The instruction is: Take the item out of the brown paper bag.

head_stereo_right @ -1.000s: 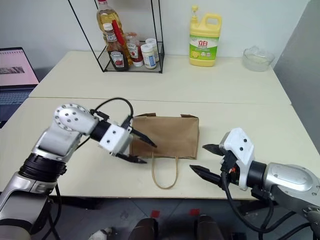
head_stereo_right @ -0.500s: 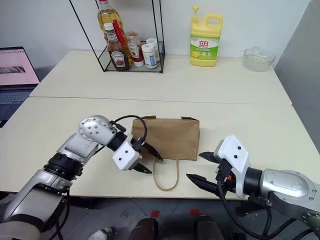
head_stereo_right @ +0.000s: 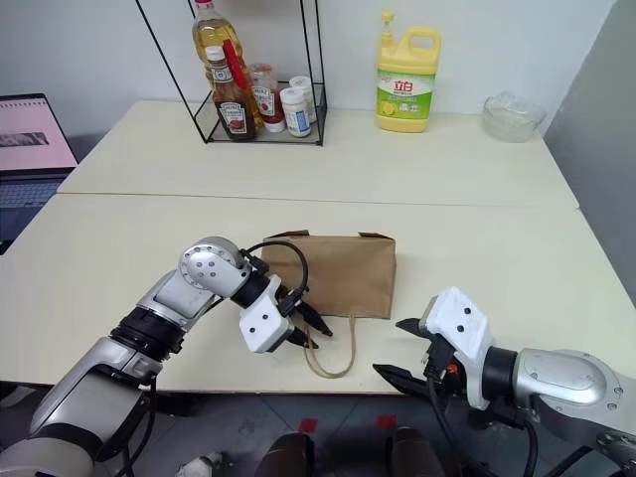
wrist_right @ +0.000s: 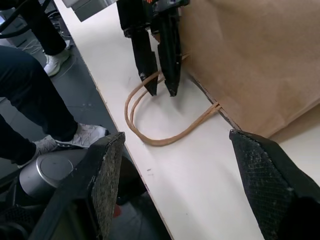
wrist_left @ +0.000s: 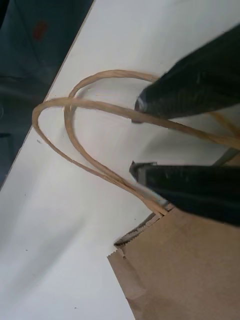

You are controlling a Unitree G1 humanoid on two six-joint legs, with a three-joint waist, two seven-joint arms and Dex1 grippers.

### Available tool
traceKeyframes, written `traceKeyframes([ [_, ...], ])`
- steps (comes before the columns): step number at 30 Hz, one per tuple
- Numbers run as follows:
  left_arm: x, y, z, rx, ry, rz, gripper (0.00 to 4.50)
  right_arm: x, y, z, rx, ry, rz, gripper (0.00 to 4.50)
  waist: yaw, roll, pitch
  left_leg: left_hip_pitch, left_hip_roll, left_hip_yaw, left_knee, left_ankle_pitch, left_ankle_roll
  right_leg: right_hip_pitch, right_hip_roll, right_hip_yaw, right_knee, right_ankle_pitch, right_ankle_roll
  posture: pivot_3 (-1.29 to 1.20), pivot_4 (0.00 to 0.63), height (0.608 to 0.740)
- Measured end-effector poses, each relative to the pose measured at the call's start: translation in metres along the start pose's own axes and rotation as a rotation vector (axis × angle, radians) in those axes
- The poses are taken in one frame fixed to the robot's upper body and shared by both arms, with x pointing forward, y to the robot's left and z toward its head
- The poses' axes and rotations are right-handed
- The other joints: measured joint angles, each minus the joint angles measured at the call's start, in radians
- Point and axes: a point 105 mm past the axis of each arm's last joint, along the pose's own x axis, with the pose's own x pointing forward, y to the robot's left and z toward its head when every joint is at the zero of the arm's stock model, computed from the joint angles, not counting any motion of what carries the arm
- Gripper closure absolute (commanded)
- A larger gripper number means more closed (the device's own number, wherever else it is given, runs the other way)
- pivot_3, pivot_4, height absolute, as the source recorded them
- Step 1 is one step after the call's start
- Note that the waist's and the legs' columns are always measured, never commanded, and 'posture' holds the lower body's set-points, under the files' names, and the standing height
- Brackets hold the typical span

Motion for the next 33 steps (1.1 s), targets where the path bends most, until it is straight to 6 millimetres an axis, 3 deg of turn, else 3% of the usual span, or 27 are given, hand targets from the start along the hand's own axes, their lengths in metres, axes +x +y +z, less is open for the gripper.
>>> traceKeyframes([
  [1, 0.000, 0.000, 0.000, -0.005, -0.001, 0.001, 4.49, 0.001, 0.001, 0.000, -0.002, -0.002, 0.005, 1.02, 0.000, 0.000, 0.000, 0.000, 0.000, 0.000, 0.000, 0.000, 0.000, 0.000, 0.000, 0.000, 0.000, 0.000, 0.000, 0.00, 0.150, 0.740],
  [6, 0.002, 0.004, 0.003, -0.134, -0.046, 0.069, 4.49, 0.007, 0.005, -0.007, -0.058, 0.027, 0.041, 1.02, -0.001, 0.000, 0.000, 0.000, 0.000, 0.000, 0.000, 0.000, 0.000, 0.000, 0.000, 0.000, 0.000, 0.000, 0.000, 0.00, 0.150, 0.740],
  [12, -0.021, 0.029, -0.005, -0.351, -0.051, 0.297, 4.49, 0.013, 0.015, -0.012, -0.181, 0.068, 0.153, 1.02, -0.001, 0.000, 0.000, 0.000, 0.000, -0.001, 0.000, 0.000, 0.000, 0.000, 0.000, 0.000, 0.000, 0.000, 0.000, 0.00, 0.150, 0.740],
  [15, -0.027, 0.032, -0.005, -0.378, -0.049, 0.344, 4.49, 0.018, 0.020, -0.011, -0.271, 0.066, 0.212, 1.02, -0.001, 0.000, 0.000, 0.000, 0.000, -0.001, 0.000, 0.000, 0.000, 0.000, 0.000, -0.001, 0.000, 0.000, 0.000, 0.00, 0.150, 0.740],
  [24, -0.025, 0.027, -0.007, -0.414, -0.059, 0.387, 4.49, 0.060, 0.016, -0.010, -0.610, 0.044, 0.343, 1.02, -0.002, 0.000, 0.000, 0.000, 0.000, -0.001, 0.000, 0.000, 0.000, 0.000, 0.000, -0.001, 0.000, 0.000, 0.000, 0.00, 0.150, 0.740],
  [33, -0.023, 0.031, -0.012, -0.437, -0.077, 0.405, 4.49, 0.089, 0.020, -0.018, -0.716, 0.034, 0.406, 1.02, -0.001, 0.000, 0.000, 0.000, 0.000, -0.001, 0.001, 0.000, 0.000, 0.000, 0.000, -0.001, 0.000, 0.000, 0.000, 0.00, 0.150, 0.740],
])
